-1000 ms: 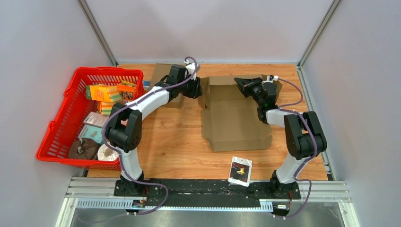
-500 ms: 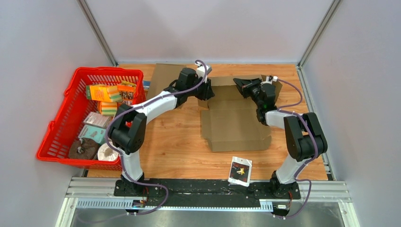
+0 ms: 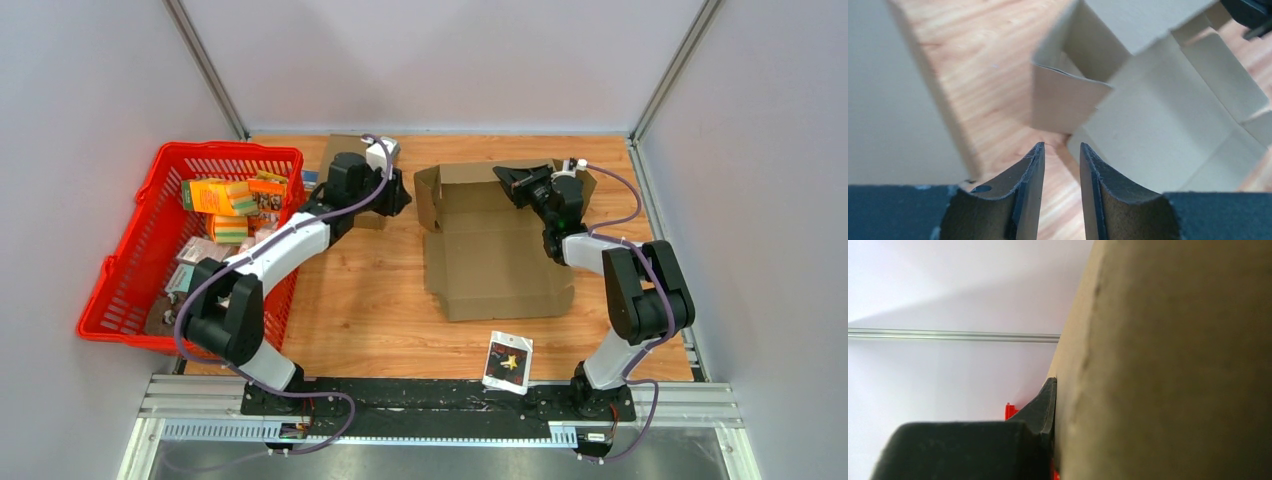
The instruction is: Fold the paper box
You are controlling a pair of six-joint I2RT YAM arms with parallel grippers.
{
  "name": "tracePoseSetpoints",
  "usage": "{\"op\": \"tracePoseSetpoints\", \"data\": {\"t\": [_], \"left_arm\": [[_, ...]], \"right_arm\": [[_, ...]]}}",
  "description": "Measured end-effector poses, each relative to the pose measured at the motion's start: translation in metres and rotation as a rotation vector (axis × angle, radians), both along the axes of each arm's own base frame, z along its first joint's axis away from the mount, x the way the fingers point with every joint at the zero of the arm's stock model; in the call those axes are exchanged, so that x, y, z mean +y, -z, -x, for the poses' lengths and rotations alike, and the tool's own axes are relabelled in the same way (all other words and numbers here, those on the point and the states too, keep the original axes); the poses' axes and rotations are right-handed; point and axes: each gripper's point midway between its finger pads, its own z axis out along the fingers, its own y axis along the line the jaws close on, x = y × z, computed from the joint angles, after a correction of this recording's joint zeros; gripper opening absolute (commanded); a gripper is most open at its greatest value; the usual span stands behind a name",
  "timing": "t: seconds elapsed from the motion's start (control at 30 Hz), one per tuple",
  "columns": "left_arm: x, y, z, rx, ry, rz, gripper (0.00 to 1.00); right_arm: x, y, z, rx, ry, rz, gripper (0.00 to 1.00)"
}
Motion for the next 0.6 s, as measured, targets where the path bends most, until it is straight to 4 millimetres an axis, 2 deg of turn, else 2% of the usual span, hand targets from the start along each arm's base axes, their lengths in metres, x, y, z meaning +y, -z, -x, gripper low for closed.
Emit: {"op": "tracePoseSetpoints", "data": {"t": [0.1, 0.17, 0.4, 0.47, 0.6], "left_arm": [[0.018, -0.008, -0.019, -0.043, -0.039, -0.056, 0.44], [0.020, -0.005, -0.028, -0.061, -0.023, -0.102, 0.48], [0.013, 0.027, -0.045, -0.109, 0.080, -0.219, 0.55], [0.006, 0.028, -0.054, -0.117, 0.113, -0.227, 0.57], [-0.015, 0.019, -0.068, -0.117, 0.212, -0.190, 0.55]], "right_arm": [[0.000, 0.000, 0.000, 0.000, 0.000, 0.001, 0.01], [0.000, 0.000, 0.000, 0.000, 0.000, 0.001, 0.01], [0.001, -0.001, 0.001, -0.002, -0.008, 0.000, 0.00], [0.002, -0.002, 0.000, -0.005, -0.013, 0.003, 0.00], [0.003, -0.003, 0.000, -0.008, -0.019, 0.009, 0.00]]}}
